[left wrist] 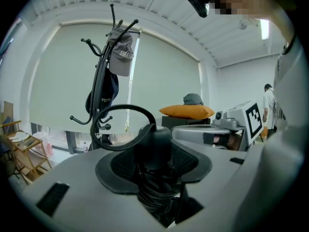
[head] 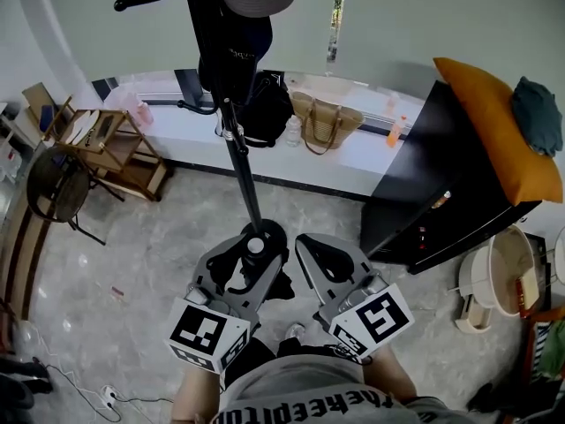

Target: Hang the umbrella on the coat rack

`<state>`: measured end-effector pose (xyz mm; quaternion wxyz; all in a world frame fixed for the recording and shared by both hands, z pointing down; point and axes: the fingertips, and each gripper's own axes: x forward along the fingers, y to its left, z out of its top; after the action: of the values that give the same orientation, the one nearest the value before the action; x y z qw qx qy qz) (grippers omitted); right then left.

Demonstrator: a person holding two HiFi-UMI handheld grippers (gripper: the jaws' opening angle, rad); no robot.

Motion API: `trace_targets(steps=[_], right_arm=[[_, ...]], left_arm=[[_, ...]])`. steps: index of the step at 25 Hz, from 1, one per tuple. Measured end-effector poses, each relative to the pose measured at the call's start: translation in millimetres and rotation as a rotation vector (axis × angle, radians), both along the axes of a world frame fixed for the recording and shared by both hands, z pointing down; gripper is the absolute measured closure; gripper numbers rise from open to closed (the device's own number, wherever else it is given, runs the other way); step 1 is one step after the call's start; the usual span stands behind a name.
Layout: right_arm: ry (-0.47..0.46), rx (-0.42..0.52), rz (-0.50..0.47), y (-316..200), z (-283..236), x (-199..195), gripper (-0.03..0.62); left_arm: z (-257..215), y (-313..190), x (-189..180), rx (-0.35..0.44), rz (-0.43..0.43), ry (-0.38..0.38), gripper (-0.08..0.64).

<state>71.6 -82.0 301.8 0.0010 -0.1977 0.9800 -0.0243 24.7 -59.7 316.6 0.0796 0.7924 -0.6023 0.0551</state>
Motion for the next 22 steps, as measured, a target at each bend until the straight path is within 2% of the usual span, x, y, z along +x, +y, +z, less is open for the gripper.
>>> trace_targets(steps=[12,22], right_arm=[[-0.018,-0.015,-0.007,-14,2,5,0.580],[-0.010,-0.003,0.059,-29,-1,-13,0.580]], left_arm=[[0,-8,2,-0.005,-0.016,-0.007,0.350],[2,-27,-15,-0.018,0.065,-0.011,0.350]])
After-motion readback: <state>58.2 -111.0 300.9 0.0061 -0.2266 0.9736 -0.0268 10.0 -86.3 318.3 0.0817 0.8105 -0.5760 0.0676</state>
